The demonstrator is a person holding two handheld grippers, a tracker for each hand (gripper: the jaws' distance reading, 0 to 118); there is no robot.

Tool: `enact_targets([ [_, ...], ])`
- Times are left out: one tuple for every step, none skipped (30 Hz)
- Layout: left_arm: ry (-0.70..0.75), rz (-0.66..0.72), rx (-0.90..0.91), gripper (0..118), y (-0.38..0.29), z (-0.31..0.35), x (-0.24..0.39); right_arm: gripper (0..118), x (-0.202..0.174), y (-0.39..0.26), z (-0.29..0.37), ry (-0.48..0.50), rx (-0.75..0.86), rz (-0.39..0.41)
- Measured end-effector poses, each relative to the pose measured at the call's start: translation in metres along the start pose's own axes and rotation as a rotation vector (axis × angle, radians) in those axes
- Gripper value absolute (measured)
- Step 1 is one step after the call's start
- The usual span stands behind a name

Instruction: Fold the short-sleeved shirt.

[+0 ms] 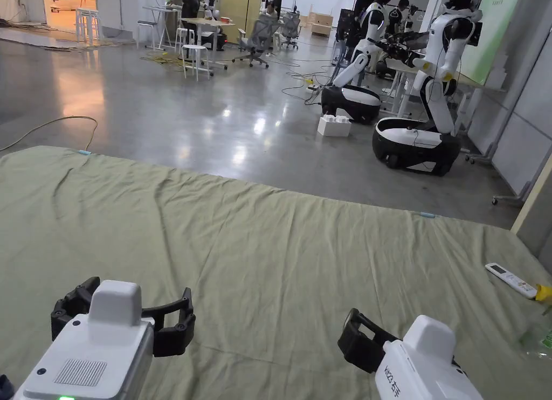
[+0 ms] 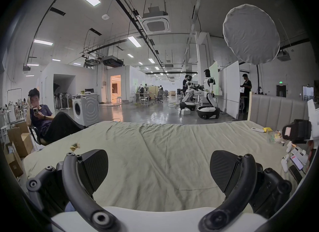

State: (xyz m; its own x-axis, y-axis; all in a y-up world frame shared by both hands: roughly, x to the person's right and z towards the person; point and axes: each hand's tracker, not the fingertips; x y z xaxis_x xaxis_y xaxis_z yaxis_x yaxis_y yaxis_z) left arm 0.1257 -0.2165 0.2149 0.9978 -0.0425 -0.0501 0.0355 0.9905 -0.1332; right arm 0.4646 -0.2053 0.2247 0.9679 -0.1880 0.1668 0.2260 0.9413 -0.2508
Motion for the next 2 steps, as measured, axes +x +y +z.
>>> enact_targets([
  [0.004,0.003,-0.004,117,0.0006,-0.0013,-0.0008,118,0.0018,-0.0009,0.0012,0.013,0.024,0.009],
  [0.005,0.011,-0.009,117,0.0012,-0.0025,-0.0014,118,0.0022,-0.0014,0.0031,0.018,0.057,0.025],
])
